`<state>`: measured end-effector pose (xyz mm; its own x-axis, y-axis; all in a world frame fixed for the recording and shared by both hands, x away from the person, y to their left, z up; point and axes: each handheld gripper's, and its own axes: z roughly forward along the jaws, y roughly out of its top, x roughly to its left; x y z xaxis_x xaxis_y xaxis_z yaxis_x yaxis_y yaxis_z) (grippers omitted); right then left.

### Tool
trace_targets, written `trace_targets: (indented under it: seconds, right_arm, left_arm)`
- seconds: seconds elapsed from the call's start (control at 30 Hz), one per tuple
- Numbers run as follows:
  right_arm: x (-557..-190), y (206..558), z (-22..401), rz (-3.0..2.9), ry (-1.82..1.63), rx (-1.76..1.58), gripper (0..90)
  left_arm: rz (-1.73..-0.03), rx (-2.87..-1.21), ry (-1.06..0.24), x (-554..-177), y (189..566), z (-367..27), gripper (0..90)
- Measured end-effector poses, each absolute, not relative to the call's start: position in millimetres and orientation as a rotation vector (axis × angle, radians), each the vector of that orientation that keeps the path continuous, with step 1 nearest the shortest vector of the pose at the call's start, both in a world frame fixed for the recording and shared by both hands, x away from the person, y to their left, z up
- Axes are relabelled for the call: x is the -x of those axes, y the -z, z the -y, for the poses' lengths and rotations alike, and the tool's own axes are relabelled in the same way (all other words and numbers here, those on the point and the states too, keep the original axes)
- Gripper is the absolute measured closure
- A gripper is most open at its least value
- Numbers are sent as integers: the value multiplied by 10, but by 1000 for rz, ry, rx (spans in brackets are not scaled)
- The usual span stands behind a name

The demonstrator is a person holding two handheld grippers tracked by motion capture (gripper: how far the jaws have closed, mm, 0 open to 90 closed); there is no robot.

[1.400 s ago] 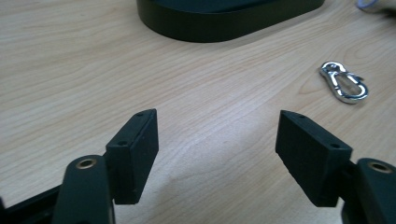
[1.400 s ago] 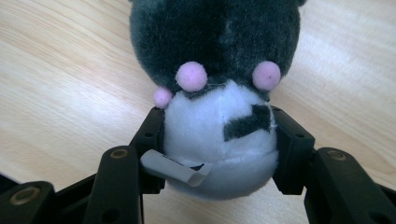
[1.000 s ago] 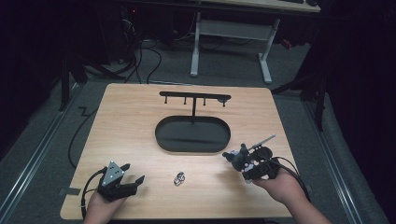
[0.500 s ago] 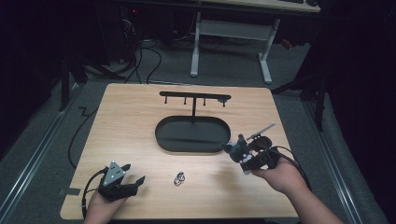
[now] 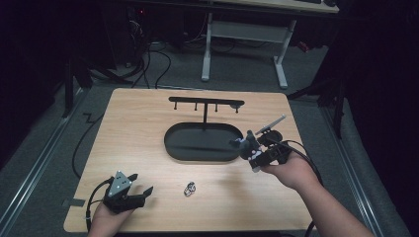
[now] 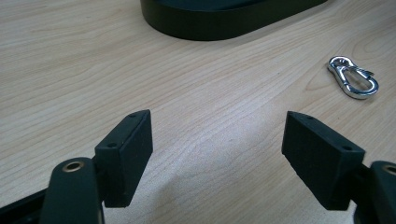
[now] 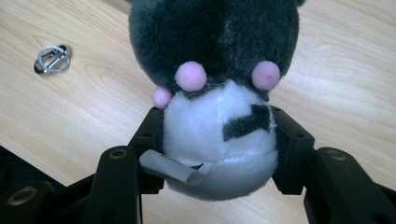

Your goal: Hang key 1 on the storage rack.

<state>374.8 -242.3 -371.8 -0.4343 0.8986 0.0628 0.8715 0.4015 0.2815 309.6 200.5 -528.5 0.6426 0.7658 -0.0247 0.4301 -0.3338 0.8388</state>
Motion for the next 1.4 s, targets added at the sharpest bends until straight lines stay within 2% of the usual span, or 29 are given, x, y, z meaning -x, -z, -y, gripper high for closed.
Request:
trace_targets:
  seconds: [0.53,1.4]
  right_arm:
    - [-4051,3468,2416,-2510,-418,-1619,482]
    - [-4258,3193,2383,-2475,-450,-1607,482]
  left_arm:
    - [-934,-1980,-466,-3108,5300,-1991,251]
    - [-932,-1975,-463,-3092,5290,-2013,250]
